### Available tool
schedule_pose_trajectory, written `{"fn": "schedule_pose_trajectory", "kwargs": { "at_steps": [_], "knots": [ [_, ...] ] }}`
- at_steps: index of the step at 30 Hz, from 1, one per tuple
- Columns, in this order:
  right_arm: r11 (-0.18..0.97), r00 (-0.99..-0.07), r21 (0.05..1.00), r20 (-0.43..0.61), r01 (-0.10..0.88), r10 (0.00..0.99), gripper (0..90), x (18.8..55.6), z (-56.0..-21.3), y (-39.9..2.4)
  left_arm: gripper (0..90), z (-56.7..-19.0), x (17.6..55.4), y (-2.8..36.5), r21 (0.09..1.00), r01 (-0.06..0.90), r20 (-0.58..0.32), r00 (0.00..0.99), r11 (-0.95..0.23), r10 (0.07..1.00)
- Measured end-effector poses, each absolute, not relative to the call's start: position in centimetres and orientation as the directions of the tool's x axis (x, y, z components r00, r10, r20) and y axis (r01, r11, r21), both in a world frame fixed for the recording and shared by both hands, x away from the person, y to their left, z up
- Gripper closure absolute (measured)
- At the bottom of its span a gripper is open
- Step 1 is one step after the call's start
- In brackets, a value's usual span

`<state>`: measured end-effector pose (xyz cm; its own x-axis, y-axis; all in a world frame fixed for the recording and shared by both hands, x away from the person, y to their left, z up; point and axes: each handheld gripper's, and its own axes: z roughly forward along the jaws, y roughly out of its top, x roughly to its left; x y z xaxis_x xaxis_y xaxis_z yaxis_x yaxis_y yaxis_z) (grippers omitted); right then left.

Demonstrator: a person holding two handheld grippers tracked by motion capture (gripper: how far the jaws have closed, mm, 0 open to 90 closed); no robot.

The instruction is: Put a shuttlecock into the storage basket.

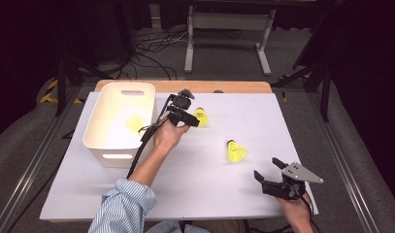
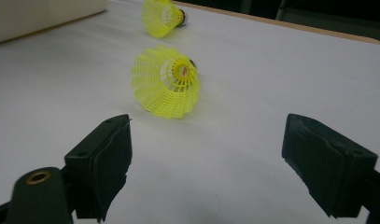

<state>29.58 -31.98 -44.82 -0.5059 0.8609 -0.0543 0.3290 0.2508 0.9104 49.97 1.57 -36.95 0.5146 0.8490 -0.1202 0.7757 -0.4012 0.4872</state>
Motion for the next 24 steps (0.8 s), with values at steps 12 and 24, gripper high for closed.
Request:
{"fn": "schedule_pose_trajectory", "kwargs": {
  "at_steps": [12,24],
  "knots": [
    [0.251,-0.507,0.910,-0.054,0.329,0.860,16.6,29.6,-44.8,-32.0,34.4,-38.0,51.3,0.9,0.460,0.788,-0.109,0.508,-0.410,0.855],
    [0.253,-0.509,0.910,-0.056,0.328,0.859,16.6,29.6,-44.8,-32.0,37.9,-38.6,52.3,0.8,0.455,0.795,-0.105,0.496,-0.401,0.862]
  ]
}}
